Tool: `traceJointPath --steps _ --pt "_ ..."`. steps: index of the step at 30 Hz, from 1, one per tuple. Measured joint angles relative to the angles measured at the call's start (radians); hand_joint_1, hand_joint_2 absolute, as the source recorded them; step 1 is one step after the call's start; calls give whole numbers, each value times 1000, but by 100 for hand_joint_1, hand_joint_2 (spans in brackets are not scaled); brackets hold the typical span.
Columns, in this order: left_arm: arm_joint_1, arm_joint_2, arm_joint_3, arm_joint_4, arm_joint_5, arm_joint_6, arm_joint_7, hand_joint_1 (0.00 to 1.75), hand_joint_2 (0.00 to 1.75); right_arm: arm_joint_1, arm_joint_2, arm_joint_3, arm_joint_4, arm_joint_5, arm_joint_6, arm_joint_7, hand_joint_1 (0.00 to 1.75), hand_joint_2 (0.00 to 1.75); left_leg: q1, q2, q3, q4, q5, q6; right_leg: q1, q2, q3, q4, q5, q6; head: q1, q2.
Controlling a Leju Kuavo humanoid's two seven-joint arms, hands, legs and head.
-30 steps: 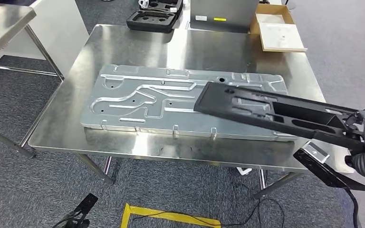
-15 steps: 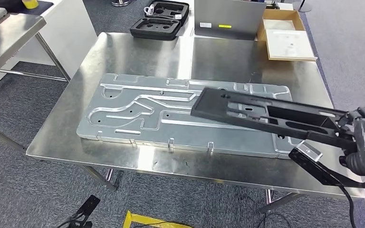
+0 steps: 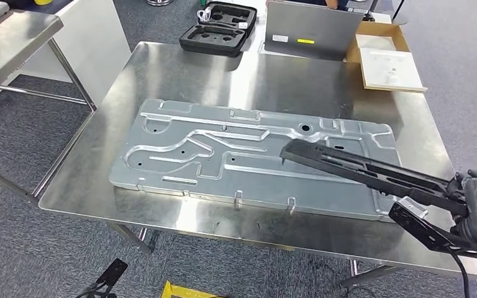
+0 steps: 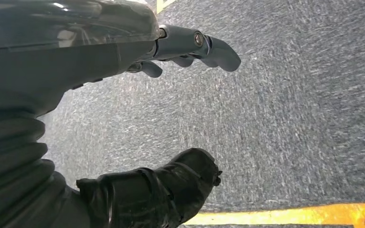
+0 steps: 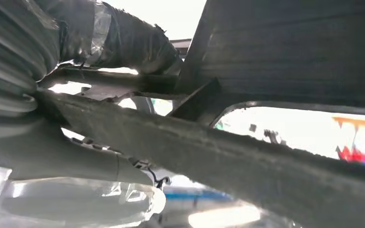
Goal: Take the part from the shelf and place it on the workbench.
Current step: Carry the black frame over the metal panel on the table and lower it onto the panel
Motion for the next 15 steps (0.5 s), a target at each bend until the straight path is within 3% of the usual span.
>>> traceJointPath --steps 2,4,6,9,11,13,14,15 --pt "0 0 0 0 0 0 -1 0 175 12 0 -3 33 -17 -10 0 175 175 0 -2 6 5 -9 -2 0 0 38 -108 76 -3 0 0" --pt "-2 0 0 0 0 1 -2 0 175 21 0 -10 67 -30 -28 -1 175 175 -3 -5 10 10 -17 -9 4 0 88 -224 125 -12 0 0" --pt "-2 0 0 0 0 1 -3 0 175 29 0 -19 95 -36 -42 -2 175 175 -7 -6 11 9 -20 -17 10 1 103 -257 130 -21 -1 0" --pt "-2 1 0 0 0 2 -3 0 175 39 1 -27 129 -45 -54 -2 175 175 -8 -5 9 21 -33 -32 2 1 111 -267 134 -36 -3 0" --pt "-2 3 0 0 0 2 -1 0 175 44 1 -29 146 -46 -59 -2 175 175 -6 -2 -27 99 -77 -43 -3 0 118 -272 133 -45 -6 0" --pt "-1 6 0 0 0 2 0 0 175 49 2 -30 162 -47 -63 -2 175 175 -4 0 -95 231 -131 -49 -3 0 120 -271 129 -50 -9 0" --pt "0 7 0 0 0 2 0 0 175 52 2 -30 168 -47 -64 -2 175 175 -4 0 -123 276 -141 -50 -3 0 121 -271 128 -52 -9 0" --pt "1 7 0 0 0 2 0 0 175 55 3 -30 175 -47 -65 -2 175 175 -3 0 -134 288 -131 -50 -2 0 122 -270 126 -52 -9 0"
